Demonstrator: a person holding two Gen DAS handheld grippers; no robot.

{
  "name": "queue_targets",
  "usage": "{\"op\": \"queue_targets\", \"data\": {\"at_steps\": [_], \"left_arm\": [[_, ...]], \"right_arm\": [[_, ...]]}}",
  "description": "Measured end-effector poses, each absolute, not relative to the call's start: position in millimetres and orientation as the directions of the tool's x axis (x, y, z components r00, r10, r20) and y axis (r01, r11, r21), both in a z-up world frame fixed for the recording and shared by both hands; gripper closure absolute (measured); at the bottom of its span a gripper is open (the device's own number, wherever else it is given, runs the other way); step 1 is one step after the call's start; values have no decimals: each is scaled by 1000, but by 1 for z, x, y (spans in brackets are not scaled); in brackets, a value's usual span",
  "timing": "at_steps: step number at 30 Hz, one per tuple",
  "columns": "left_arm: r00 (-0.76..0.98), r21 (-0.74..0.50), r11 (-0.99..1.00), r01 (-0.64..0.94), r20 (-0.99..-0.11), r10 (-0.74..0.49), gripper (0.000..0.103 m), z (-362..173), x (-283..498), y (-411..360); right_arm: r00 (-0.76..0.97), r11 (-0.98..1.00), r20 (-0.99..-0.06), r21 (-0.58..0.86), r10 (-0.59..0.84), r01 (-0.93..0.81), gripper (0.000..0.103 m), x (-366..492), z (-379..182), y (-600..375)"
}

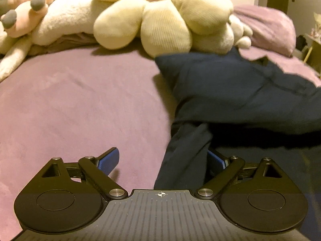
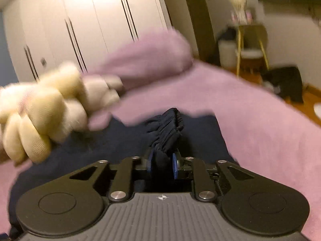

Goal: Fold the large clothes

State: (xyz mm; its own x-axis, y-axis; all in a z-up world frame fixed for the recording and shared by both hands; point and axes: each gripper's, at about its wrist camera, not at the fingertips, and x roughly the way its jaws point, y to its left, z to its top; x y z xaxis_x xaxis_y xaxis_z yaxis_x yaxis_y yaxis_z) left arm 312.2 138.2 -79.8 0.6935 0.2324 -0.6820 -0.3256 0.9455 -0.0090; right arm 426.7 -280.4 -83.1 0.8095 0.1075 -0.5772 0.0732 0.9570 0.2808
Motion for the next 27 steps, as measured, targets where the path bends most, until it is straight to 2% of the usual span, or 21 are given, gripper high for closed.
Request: {"op": "queue_targets", "data": {"at_steps": [1, 2, 3, 5, 7, 9, 10, 12, 14, 17, 20, 23, 25, 27], "left_arm": [[710, -23, 945, -326, -666, 229, 8, -73, 310, 138], [732, -40, 944, -327, -642, 227, 7, -64, 310, 138], [748, -54, 943, -327, -625, 223, 7, -58, 313, 136], [775, -87, 945, -315, -598, 204, 7, -48, 326, 129], [791, -95, 946, -309, -577, 200, 8, -44, 345, 118], [816, -104, 952, -288, -547, 187, 10, -47, 363, 105], [821, -92, 953, -288, -536, 197, 12, -52, 370, 98], [810, -34, 956, -291, -541, 228, 13, -67, 385, 83], [791, 28, 957, -287, -557, 253, 12, -86, 397, 74], [789, 75, 957, -281, -549, 275, 6, -109, 402, 73], [795, 28, 957, -287, -550, 255, 4, -106, 399, 83], [801, 60, 956, -287, -532, 274, 4, -98, 392, 91], [792, 52, 949, -310, -538, 288, 4, -97, 392, 103], [777, 2, 940, -340, -563, 282, 1, -99, 394, 115]], "right_arm": [[816, 952, -570, 291, 96, 91, 73, 424, -85, -286], [834, 949, -547, 296, 72, 112, 64, 418, -84, -291], [848, 951, -529, 274, 25, 143, 60, 412, -82, -292], [875, 956, -485, 257, -1, 143, 60, 403, -75, -290], [887, 960, -458, 269, 55, 79, 65, 408, -71, -274], [871, 969, -469, 245, 146, -31, 82, 415, -72, -245], [861, 970, -474, 231, 185, -81, 86, 417, -73, -230], [848, 970, -477, 185, 230, -159, 92, 424, -83, -199], [844, 977, -493, 136, 208, -162, 98, 438, -99, -178], [808, 988, -569, 80, 153, -131, 103, 456, -133, -168], [818, 987, -555, 28, 149, -161, 103, 457, -142, -167], [822, 982, -551, -17, 146, -187, 103, 460, -137, -168], [853, 987, -516, -81, 77, -138, 103, 458, -134, -179], [859, 996, -511, -68, 13, -56, 103, 464, -134, -207]]}}
